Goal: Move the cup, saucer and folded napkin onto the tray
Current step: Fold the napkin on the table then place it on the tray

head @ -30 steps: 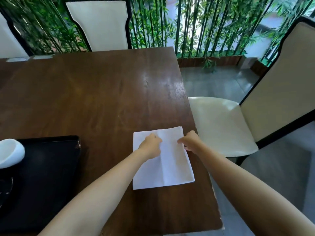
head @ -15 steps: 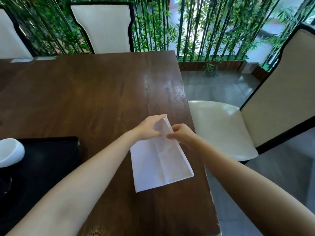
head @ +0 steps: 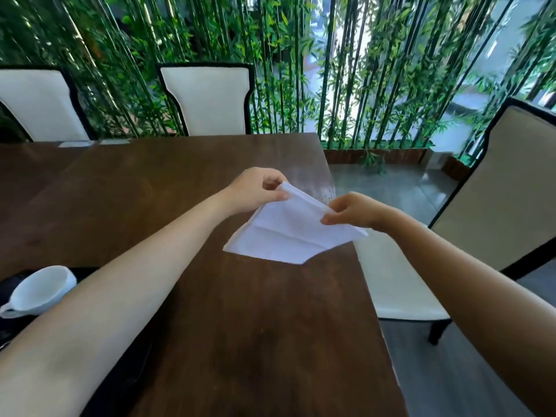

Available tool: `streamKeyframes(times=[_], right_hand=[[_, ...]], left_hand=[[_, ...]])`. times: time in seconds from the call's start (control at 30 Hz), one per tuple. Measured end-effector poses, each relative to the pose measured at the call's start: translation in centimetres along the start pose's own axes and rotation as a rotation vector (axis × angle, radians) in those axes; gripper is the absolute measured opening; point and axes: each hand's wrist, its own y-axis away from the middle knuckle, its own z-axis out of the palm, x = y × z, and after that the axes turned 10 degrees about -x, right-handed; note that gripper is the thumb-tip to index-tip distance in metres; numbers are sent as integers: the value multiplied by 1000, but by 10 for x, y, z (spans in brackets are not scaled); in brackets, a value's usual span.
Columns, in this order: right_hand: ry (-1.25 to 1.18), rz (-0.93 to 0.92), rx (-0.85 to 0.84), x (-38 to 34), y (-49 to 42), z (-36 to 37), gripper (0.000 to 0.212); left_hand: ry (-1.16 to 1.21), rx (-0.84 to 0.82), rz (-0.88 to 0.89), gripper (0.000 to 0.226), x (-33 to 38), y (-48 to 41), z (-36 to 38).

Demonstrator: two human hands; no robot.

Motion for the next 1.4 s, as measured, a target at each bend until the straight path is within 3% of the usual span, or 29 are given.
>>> streamKeyframes(times=[0.37, 0.63, 0.77, 0.97, 1.17, 1.3, 1.4], right_hand=[[42, -27, 131, -10, -22, -20, 35], [77, -152, 366, 3, -41, 16, 11], [82, -228, 323, 38, -29, 68, 3], [141, -155, 153, 91, 8, 144, 4], [113, -145, -2, 114, 28, 167, 5], [-103, -128, 20, 113, 22, 155, 21], [-329, -87, 95, 102, 3, 144, 13]], left_hand=[[74, 172, -222, 5, -38, 26, -53], [-65, 289, -346, 7, -77, 45, -29], [-122, 249, -317, 7, -104, 88, 31], [-22, 199, -354, 2, -130, 154, 125], [98, 195, -392, 23, -137, 177, 159], [196, 216, -432, 18, -141, 167, 151], [296, 285, -464, 3, -144, 147, 138]])
